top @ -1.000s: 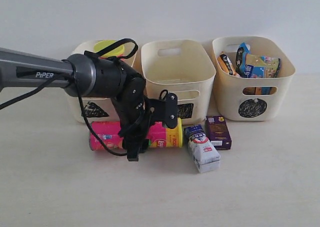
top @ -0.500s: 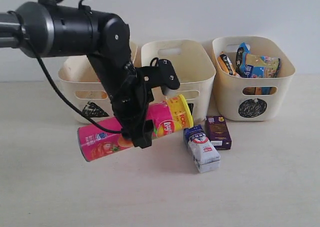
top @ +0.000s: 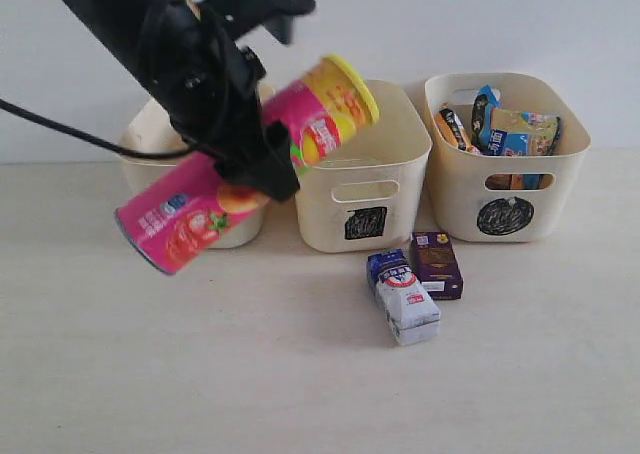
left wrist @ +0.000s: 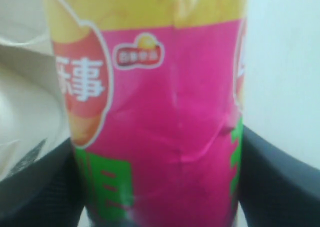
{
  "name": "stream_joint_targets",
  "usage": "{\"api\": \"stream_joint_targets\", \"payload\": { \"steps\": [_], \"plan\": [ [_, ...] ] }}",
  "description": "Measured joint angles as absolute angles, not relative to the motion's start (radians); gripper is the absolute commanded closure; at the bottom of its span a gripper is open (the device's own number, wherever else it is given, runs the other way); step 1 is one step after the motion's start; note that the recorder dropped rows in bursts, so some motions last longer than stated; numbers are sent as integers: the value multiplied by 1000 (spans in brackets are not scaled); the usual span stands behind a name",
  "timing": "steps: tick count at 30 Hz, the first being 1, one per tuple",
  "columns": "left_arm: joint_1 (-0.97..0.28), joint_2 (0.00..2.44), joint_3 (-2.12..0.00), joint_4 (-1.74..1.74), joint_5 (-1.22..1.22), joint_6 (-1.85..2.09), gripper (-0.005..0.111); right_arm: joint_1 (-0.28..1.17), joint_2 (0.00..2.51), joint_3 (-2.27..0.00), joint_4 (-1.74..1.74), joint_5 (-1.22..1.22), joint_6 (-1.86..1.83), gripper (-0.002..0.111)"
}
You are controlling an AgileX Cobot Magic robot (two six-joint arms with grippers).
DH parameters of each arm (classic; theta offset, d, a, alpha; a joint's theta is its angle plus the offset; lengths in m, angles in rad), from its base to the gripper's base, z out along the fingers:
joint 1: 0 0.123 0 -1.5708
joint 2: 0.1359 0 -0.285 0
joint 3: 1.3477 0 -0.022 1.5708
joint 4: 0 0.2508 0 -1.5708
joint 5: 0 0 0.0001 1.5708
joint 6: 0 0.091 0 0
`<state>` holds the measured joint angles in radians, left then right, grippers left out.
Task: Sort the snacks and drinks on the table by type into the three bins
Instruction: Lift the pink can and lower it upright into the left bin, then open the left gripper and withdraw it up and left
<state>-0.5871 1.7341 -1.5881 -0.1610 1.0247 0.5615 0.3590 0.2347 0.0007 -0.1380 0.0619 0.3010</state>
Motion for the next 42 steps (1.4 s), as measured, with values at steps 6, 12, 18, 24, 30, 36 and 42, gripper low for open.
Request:
{"api": "stream_joint_targets", "payload": {
  "steps": [6,12,18,24,30,36,42],
  "plan": [
    [-464,1654,-1588,-162,790,358,102,359,235,1,-138,62,301,108],
    [-333,1654,-1588,-162,514,167,102,359,235,1,-138,62,301,108],
    [-260,1747,-1588,-162,337,143,102,359,235,1,-138,62,301,108],
    [-252,1898,-1588,-162,58,150,102,359,235,1,-138,62,299,108],
    [-252,1992,-1588,-162,29,159,102,359,235,1,-138,62,299,108],
    [-252,2029,-1588,-162,62,168,63,359,235,1,-138,64,299,108],
    [-249,2035,-1599,-158,75,168,13,359,235,1,-138,64,299,108]
  ]
}}
